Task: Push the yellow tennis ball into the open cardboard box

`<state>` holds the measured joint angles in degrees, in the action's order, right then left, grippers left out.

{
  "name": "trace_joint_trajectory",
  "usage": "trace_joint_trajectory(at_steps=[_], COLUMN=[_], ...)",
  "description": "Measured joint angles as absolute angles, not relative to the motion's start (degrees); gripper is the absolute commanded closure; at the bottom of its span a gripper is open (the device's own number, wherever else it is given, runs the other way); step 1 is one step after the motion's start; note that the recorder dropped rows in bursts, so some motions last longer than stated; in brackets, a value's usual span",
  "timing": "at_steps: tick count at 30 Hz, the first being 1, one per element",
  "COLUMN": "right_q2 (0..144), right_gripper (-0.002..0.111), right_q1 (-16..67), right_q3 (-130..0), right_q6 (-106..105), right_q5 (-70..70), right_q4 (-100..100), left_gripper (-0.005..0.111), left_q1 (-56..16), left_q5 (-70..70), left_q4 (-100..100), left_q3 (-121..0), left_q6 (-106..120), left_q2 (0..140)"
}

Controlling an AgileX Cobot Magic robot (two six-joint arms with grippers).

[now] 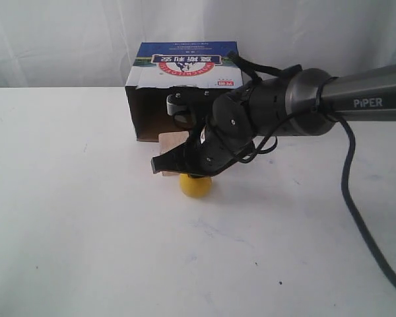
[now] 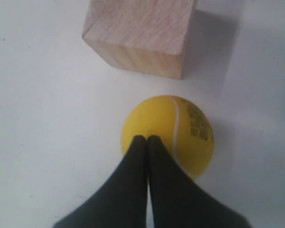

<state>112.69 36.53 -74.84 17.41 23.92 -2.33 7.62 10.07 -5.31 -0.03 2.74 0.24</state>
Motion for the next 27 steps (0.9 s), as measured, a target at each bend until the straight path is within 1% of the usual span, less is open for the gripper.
trace_joint_trajectory(at_steps=[11,27], right_q2=[112.7,112.9], right_gripper=[0.108,0.108], right_q1=[36.5,36.5], right_q3=[-75.2,-75.3], right_q6=[17.9,30.7], right_q5=[28.0,34.7], right_q4=[-5.1,-25.8], left_gripper=[0.107,0.107], left_q1=[7.6,7.6], left_q5=[10.1,10.1], left_q4=[-5.3,-5.3], left_q3=[0.0,0.0], left_q6=[2.7,2.7], left_q2=[0.2,0.2])
